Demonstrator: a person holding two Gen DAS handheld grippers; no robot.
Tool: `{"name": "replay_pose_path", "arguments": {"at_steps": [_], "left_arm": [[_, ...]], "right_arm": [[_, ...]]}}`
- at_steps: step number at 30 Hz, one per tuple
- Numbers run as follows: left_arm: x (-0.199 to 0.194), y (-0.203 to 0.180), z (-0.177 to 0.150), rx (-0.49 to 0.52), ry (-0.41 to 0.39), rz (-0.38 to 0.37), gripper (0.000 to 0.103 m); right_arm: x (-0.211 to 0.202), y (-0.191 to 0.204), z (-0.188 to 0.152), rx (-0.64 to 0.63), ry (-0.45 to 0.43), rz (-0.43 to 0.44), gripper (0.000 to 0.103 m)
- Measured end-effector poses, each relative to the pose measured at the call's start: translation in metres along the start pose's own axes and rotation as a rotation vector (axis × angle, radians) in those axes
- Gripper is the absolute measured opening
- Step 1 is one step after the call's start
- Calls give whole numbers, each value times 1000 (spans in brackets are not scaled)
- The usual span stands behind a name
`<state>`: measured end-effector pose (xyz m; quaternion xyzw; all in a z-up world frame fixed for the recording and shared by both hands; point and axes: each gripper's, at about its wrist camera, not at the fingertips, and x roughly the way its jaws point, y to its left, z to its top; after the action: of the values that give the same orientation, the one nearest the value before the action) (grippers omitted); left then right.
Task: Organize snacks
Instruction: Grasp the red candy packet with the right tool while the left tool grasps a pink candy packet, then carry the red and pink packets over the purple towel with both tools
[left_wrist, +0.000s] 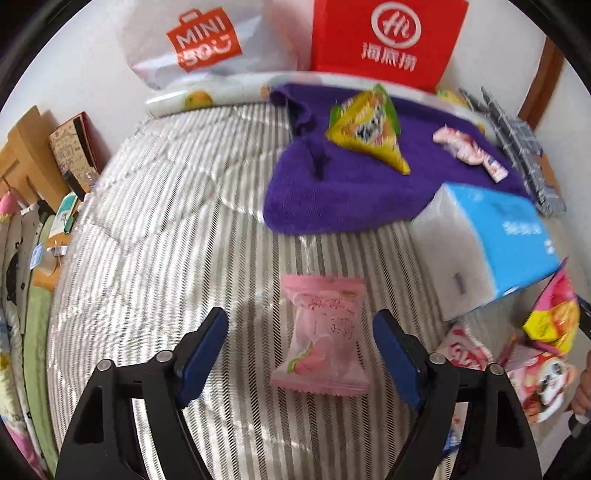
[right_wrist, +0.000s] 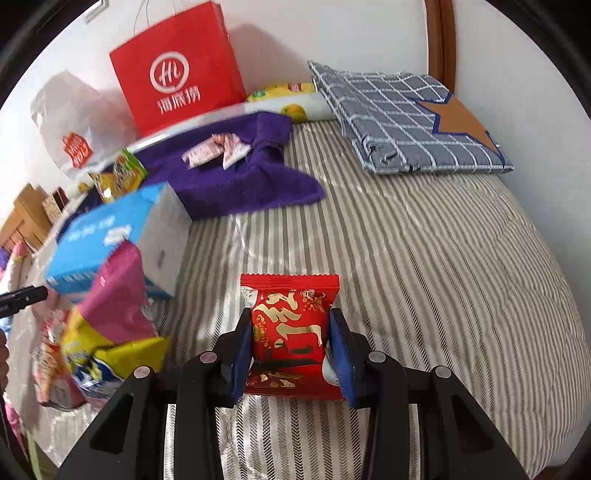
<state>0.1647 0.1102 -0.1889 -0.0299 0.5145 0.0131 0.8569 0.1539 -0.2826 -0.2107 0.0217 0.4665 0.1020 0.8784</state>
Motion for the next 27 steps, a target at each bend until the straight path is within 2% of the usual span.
{"name": "replay_pose_path", "arguments": {"at_steps": [2,3,5,6,9,15,21,27], "left_arm": [[8,-5,-3,29,7,18,69],[9,-8,-5,52,-9,37,69],[6,-13,-9,78,-41,15,49],[5,-13,-9,80,-48,3,44],[3,-15,-15,95,-100,6,43],[1,-15,-26,92,-173,13,43],[2,-13,-23,70,-174,-4,43],[2,-11,-23,54,-176,-8,42]], "right_arm": [[4,5,-4,-17,-6,-23,37],[4,7,-5,-26,-17,-38,37],[5,10,-7,-33,-29,-58,37],[6,11,-7,-32,-37,-63,38],[8,11,-10,-24,-73,-79,39],[8,13,-10,-26,-70,-89,39],[7,10,-12,-15,-76,-64,41],[4,9,-11,-7,-91,-58,38]]}}
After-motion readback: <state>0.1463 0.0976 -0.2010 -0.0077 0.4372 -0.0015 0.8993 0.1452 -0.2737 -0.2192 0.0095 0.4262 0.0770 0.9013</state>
